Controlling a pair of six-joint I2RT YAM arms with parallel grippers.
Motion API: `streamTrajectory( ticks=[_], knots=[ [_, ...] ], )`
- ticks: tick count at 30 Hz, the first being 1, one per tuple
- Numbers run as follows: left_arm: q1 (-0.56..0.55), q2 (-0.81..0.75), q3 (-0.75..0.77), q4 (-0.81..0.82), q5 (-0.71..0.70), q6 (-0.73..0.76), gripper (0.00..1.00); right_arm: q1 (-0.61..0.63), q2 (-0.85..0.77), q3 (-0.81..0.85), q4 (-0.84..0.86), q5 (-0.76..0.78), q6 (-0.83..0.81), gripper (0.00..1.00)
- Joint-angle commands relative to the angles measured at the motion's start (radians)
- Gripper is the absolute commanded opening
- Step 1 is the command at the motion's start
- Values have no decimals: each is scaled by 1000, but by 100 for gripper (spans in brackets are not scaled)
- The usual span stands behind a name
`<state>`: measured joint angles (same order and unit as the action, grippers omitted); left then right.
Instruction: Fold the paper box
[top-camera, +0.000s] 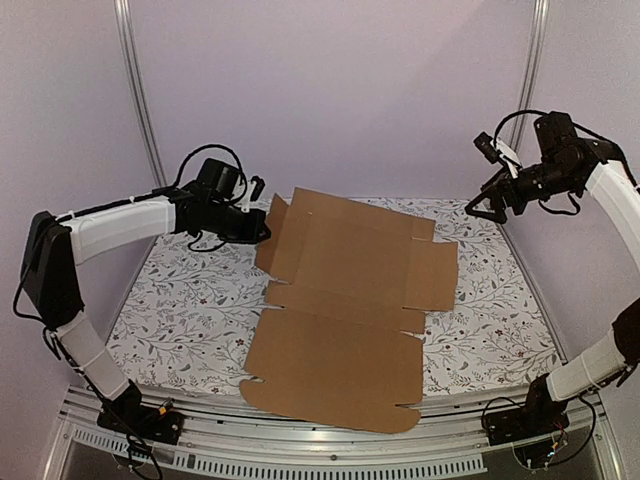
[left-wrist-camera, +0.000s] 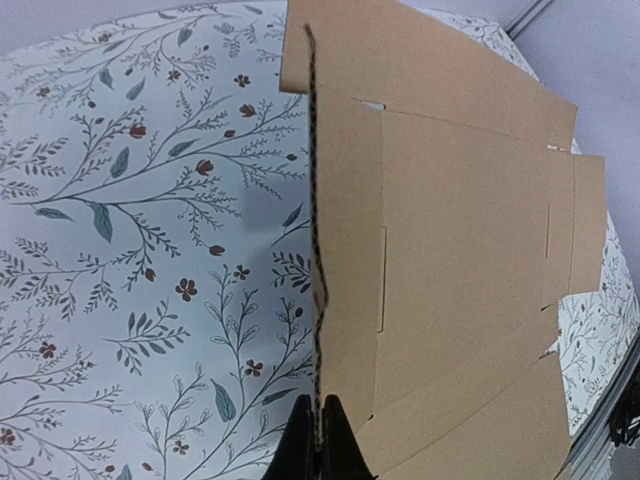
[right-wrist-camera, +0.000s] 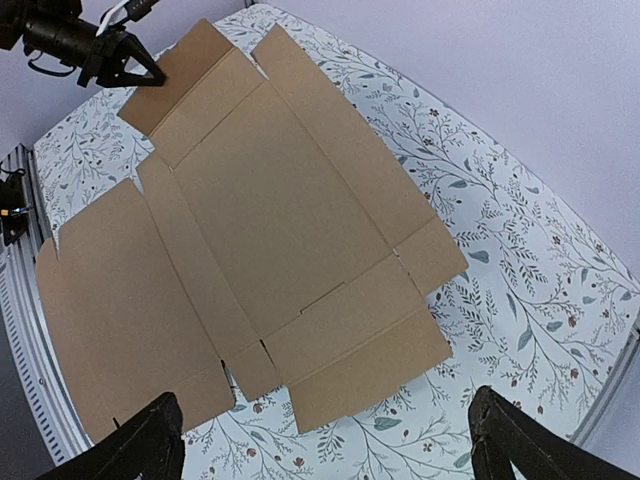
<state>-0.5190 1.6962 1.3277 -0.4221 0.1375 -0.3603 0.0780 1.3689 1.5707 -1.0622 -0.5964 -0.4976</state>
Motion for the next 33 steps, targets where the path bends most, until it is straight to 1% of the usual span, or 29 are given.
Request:
streamTrajectory(
  ticks=[1, 6, 9, 14, 16, 20, 23, 27, 33],
  knots=[
    [-9, -93, -57, 131, 112, 116, 0, 97, 91, 127, -95, 36, -102, 98],
    [-17, -149, -94, 189, 161, 151, 0, 192, 223, 266, -130, 133, -175, 98],
    [-29, -185, -117, 219, 162, 177, 0, 217, 317, 359, -162, 152, -200, 97],
    [-103, -220, -73, 182, 54, 278, 0, 226, 417, 496, -191, 155, -227, 98],
    [-123, -230, -47, 165, 35, 313, 0, 226, 432, 514, -180, 164, -257, 98],
    [-134, -251, -32, 155, 21, 337, 0, 226, 439, 513, -170, 172, -353, 99],
    [-140, -270, -39, 156, 20, 348, 0, 226, 460, 515, -170, 170, -397, 92],
    [-148, -306, -65, 165, -12, 356, 0, 226, 503, 544, -170, 146, -371, 83],
    [-148, -349, -126, 221, -74, 344, 0, 234, 521, 587, -250, 53, -388, 60]
  ],
)
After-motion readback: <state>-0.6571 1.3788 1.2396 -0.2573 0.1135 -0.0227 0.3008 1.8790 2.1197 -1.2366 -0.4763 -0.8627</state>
